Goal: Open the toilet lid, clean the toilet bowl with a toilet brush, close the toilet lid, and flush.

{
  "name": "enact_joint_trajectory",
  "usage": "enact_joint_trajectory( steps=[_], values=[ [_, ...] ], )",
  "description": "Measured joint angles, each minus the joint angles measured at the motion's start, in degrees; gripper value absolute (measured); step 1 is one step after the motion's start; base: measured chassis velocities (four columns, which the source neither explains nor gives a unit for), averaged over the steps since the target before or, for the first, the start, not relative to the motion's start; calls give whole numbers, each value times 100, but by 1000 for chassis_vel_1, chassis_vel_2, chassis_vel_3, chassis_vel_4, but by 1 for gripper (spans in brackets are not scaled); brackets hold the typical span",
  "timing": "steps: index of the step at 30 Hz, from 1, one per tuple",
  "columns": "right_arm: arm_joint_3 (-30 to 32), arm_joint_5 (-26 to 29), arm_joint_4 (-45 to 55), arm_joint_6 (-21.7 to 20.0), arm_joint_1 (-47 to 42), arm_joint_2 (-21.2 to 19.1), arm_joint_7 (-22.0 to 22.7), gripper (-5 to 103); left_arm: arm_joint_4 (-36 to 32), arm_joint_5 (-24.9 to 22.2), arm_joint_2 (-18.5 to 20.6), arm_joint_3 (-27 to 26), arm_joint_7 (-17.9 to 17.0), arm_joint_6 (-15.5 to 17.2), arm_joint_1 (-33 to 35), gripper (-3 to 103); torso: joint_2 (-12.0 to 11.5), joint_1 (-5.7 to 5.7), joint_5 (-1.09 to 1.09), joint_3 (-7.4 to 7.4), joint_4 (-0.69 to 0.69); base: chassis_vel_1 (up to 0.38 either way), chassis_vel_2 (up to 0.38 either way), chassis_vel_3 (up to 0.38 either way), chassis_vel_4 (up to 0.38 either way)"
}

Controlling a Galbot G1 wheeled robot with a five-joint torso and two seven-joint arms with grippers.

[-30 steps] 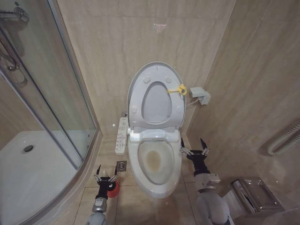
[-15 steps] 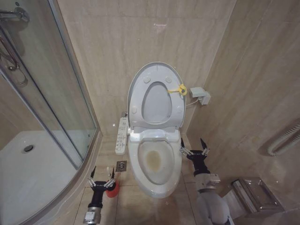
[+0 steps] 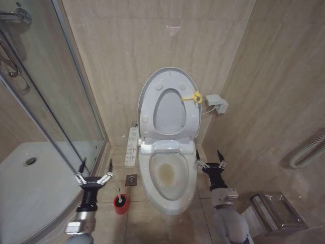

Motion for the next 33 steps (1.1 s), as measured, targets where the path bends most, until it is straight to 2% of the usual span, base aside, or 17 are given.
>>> enact_joint_trajectory(
  steps=[5,11,15,19,22,27,30,33],
  values=[
    [0,0,0,0,0,0,0,100,-255,-207,-163,-213,53,152,338,100,0,0,0,0,2,0,0,0,0],
    [0,0,0,0,0,0,0,100,-284,-234,-265,-95,133,267,546,100,0,0,0,0,2,0,0,0,0],
    [0,0,0,0,0,0,0,100,-151,-300,-387,-53,780,128,585,100,0,0,0,0,1,0,0,0,0],
    [0,0,0,0,0,0,0,100,-72,-309,-438,-54,978,119,582,100,0,0,0,0,1,0,0,0,0],
    [0,0,0,0,0,0,0,100,-6,-298,-472,-21,954,144,562,100,0,0,1,0,2,0,0,0,0],
    [0,0,0,0,0,0,0,100,112,-277,-559,146,531,305,439,100,0,0,0,0,1,0,0,0,0],
    [0,0,0,0,0,0,0,100,125,-12,-585,273,238,510,418,100,0,0,0,0,1,0,0,0,0],
    [0,0,0,0,0,0,0,100,125,54,-590,349,183,559,412,100,0,0,0,0,1,0,0,0,0]
  ],
)
